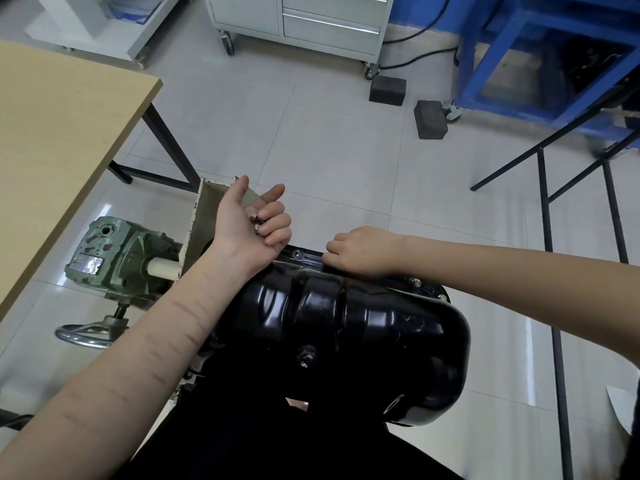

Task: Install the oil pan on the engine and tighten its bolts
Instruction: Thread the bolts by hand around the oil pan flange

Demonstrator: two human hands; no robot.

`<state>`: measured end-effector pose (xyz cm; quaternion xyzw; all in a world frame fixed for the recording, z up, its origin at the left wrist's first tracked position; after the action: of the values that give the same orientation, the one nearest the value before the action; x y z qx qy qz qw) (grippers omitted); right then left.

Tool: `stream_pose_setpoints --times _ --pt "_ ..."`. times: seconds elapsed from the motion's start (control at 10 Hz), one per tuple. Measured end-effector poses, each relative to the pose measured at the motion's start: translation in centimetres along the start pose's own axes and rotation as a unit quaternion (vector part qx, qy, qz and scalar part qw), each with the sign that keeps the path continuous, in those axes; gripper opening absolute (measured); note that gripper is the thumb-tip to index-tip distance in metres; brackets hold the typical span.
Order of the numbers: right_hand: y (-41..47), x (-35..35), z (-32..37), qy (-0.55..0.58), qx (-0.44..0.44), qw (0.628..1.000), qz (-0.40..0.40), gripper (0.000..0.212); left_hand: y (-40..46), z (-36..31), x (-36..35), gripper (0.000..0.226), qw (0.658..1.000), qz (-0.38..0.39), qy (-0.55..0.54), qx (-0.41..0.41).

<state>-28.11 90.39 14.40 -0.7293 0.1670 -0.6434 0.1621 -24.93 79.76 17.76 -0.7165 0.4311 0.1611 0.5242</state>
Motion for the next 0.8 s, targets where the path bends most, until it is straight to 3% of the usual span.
stream_pose_setpoints --times 0.4,0.6,0.7,0.8 --pt "0.7 0.1 -0.6 -0.033 -0.019 0.998 0.055 0.034 -0.4 0.0 -0.4 0.048 1.000 -0.003 0.002 -0.005" --pt "0.2 -0.1 -0.5 -0.004 -0.023 0.999 0.033 0.027 -2.3 -0.8 -0.3 0.046 0.998 0.012 0.030 -0.049" --pt "0.1 -0.1 0.0 0.016 -0.003 1.000 0.021 0.025 -4.6 -2.8 1.6 0.046 0.984 -0.016 0.134 -0.117" --pt "0.0 -0.2 -0.1 0.038 0.001 0.999 0.014 0.024 -7.7 -6.2 5.0 0.039 0.893 -0.145 0.319 -0.284"
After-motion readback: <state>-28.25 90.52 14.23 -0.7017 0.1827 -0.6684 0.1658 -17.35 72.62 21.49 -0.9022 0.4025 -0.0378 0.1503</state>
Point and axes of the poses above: each hand's wrist, its own y-axis towards the middle knuckle, its own x-axis out of the back of the hand, z = x × y, the point moved 7 cm from there along y, towards the middle knuckle
